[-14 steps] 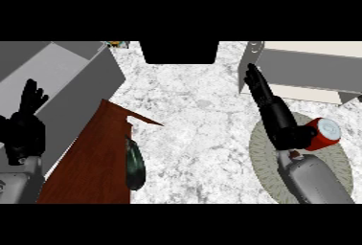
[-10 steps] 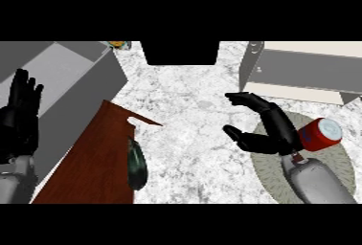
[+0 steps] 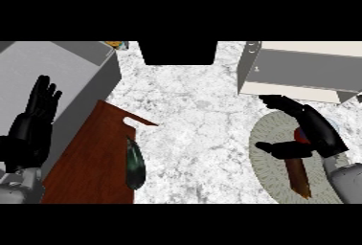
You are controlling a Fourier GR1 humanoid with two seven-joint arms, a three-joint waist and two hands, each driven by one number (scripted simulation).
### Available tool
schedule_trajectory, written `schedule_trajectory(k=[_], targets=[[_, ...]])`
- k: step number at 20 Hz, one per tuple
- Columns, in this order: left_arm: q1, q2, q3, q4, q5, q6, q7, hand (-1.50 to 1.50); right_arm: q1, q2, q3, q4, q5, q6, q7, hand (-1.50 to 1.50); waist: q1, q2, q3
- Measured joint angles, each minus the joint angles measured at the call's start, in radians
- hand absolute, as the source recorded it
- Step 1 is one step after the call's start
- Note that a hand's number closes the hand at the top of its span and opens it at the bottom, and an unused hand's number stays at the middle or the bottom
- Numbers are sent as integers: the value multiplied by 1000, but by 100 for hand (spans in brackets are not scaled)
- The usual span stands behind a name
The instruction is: Pick the sweet potato from the placemat and place it in the tiered shelf
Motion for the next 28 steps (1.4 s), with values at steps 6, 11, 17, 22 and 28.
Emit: schedule_trajectory(k=[6, 11, 17, 22, 28], targets=[[14, -16, -13, -25, 2, -15, 10, 0, -20, -167, 48, -148, 10, 198, 123, -150, 1, -1, -4], [10, -28, -30, -26, -9, -11, 28, 0, -76, -290, 148, -290, 79, 342, 311, -150, 2, -2, -7], [-4, -41, -37, -12, -19, -12, 22, 0, -167, -344, 322, -428, 284, 454, 554, -150, 12, 0, -8], [-7, -51, -36, -11, -23, -18, 23, 0, -211, -248, 456, -439, 423, 518, 777, -150, 16, 3, -6], [-7, -53, -23, -16, -26, -30, 39, 0, -216, -151, 556, -391, 569, 540, 859, -150, 13, 5, -5]])
